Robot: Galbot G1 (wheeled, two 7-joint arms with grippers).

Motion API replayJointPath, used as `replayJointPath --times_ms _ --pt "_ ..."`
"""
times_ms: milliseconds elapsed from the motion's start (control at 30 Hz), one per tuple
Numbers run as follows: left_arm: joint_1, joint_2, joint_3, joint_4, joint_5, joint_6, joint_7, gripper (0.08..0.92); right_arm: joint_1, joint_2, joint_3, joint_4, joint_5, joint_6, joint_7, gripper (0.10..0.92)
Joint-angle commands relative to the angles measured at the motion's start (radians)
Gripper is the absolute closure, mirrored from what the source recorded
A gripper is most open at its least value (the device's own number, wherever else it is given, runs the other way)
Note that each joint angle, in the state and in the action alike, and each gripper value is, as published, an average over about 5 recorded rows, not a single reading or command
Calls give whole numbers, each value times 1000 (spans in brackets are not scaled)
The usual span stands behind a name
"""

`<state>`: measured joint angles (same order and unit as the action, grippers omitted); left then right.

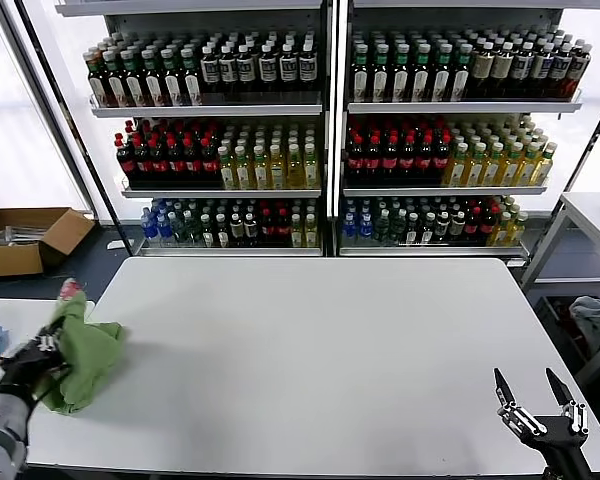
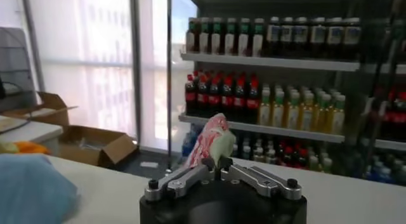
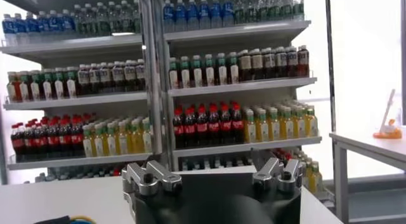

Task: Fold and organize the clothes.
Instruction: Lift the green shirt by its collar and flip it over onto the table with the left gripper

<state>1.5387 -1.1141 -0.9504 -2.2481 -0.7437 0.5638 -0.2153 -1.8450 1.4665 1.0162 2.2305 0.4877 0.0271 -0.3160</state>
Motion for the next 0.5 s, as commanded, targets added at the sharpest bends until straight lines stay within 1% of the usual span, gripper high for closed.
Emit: replayJointPath --times_ms 33,100,233,367,500 --pt "-6 -99 497 -131 61 15 -197 905 4 19 -6 4 -8 2 6 203" --pt "-18 -118 608 -110 55 15 -235 905 2 24 -6 8 -11 2 7 203" --pt "-51 -155 774 -28 20 15 -289 905 -11 27 -2 11 -12 3 8 203" --pt "-116 -202 875 86 -1 14 -312 905 -22 28 -1 15 -21 2 9 203" --pt "-180 -240 921 162 -9 14 -325 905 -24 27 -9 24 -37 -10 13 203"
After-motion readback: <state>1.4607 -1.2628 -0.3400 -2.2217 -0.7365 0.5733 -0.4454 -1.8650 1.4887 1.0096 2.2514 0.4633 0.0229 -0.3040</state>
